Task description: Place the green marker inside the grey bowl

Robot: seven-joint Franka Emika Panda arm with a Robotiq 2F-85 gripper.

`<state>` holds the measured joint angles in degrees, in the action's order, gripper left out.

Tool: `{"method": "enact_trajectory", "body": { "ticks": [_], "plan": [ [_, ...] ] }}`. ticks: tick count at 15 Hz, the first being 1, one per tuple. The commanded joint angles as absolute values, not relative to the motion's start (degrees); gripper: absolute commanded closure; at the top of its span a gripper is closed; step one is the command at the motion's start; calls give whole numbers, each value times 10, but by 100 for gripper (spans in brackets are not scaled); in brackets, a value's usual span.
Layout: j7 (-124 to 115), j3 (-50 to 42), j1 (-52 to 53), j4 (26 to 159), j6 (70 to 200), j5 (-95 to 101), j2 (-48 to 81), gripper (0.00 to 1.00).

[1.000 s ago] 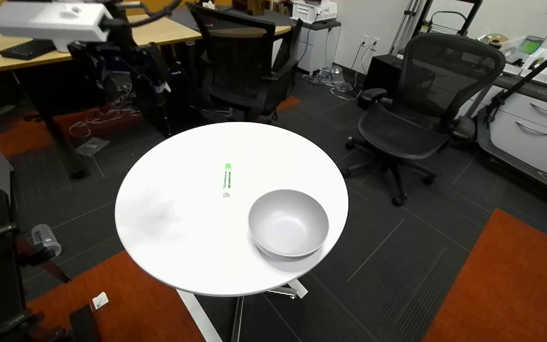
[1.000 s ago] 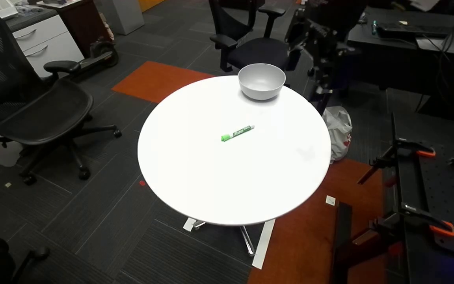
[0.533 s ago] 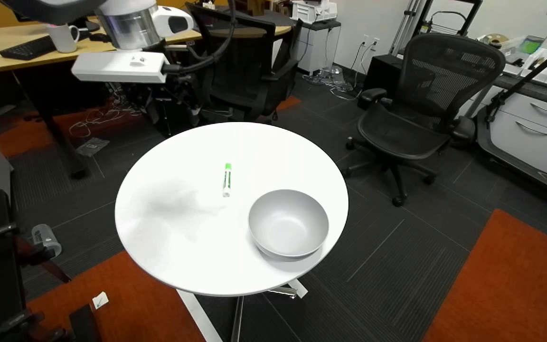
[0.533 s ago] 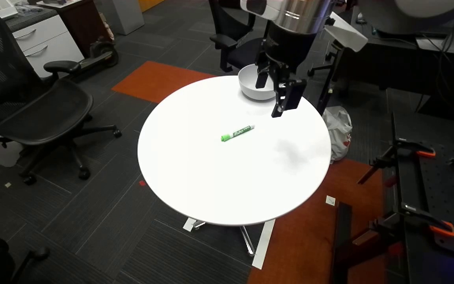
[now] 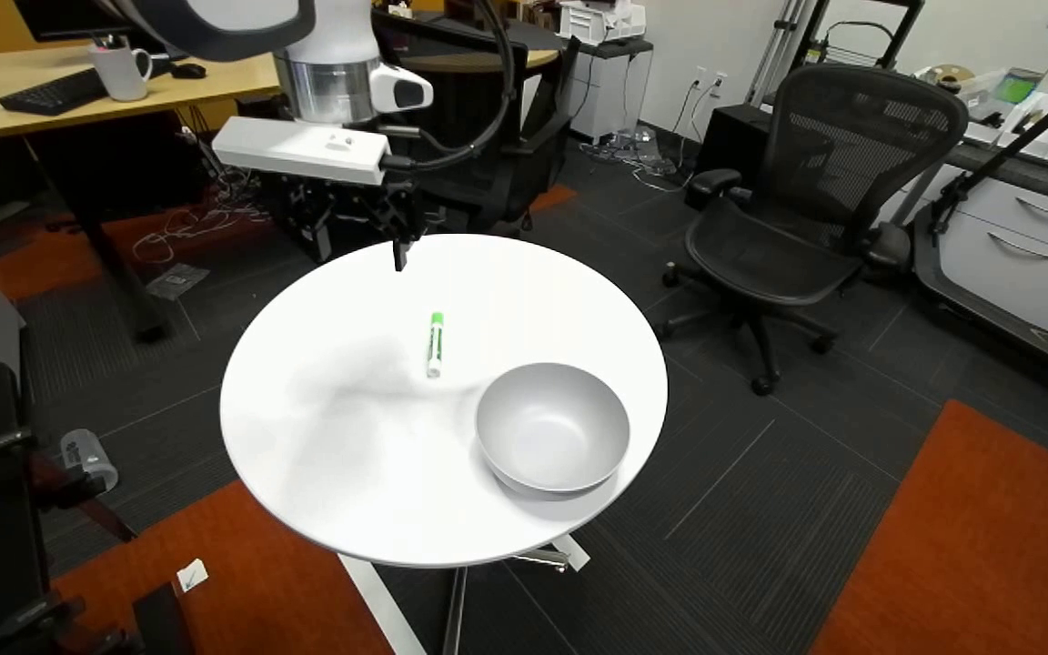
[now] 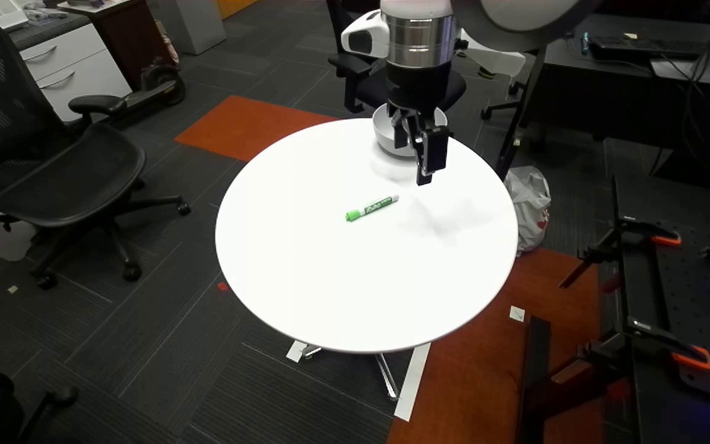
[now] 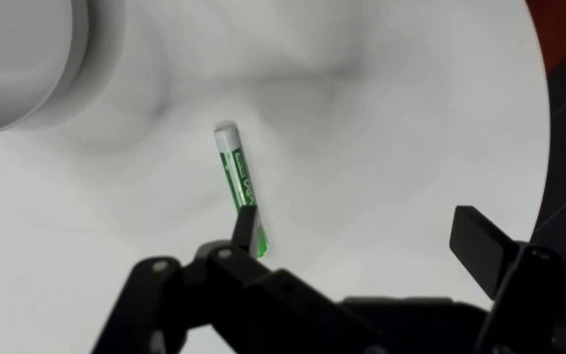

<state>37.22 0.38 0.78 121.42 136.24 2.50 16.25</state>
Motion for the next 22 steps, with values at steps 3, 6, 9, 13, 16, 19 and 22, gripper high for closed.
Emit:
{"method": "enact_trajectory", "body": {
  "ticks": [3, 6, 9, 13, 16, 19, 22],
  "plan": [
    [395, 22, -13, 1172, 1267, 30, 186, 0],
    [401, 23, -14, 1152, 1236, 31, 198, 0],
    [401, 23, -14, 1150, 1236, 31, 201, 0],
    [431, 21, -13, 1138, 1253, 65, 222, 0],
    [468, 18, -17, 1127, 1279, 107, 250, 0],
    [508, 20, -26, 1114, 1331, 132, 284, 0],
    [555, 27, -41, 1096, 1396, 129, 323, 0]
  ]
}}
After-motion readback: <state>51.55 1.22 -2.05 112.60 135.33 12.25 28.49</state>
